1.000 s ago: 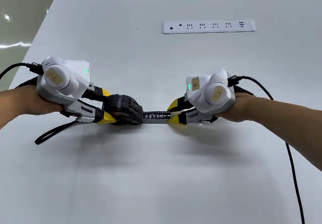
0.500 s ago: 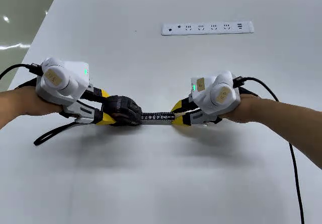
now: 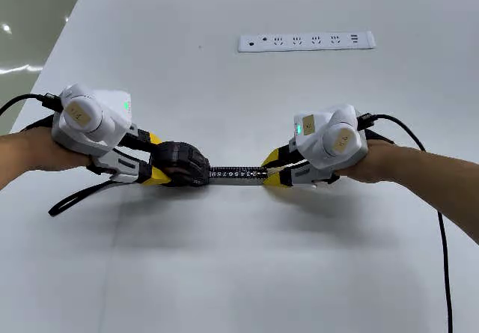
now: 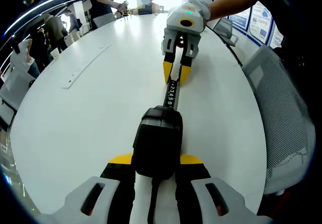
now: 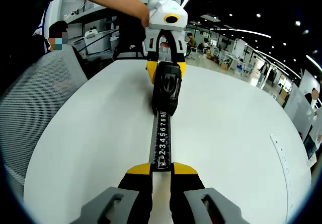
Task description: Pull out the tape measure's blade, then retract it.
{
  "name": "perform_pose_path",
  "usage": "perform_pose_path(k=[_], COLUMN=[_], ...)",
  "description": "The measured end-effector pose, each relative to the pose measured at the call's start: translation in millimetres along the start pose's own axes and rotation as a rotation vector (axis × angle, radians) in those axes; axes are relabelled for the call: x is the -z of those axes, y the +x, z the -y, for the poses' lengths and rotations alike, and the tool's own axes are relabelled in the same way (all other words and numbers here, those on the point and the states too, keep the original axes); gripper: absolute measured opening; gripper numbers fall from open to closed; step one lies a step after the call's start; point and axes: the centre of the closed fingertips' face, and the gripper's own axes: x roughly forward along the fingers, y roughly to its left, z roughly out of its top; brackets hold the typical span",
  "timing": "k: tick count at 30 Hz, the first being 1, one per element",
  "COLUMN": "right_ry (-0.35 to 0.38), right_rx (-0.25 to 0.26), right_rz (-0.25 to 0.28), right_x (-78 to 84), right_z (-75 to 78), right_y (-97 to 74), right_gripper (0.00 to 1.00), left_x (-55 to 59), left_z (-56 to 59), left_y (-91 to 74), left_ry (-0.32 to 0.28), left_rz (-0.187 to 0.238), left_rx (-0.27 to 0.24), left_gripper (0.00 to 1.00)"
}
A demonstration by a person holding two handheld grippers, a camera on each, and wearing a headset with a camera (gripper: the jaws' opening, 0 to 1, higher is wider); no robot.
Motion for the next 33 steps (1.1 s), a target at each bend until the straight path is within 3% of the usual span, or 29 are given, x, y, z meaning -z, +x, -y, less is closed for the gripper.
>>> perform_pose_path(k=[33], right_ry=[0.05], right_rx=[0.009], right_rz=[-0.013], right_x=[18.8], right_z=[-1.2], right_y=[-25.3], right_gripper=[0.08], left_x=[0.1], left_z=[-0.2], left_y=[3.0], left_ry=[-0.012], left_rz=[-0.002], left_rx=[-0.002], left_gripper=[0.24])
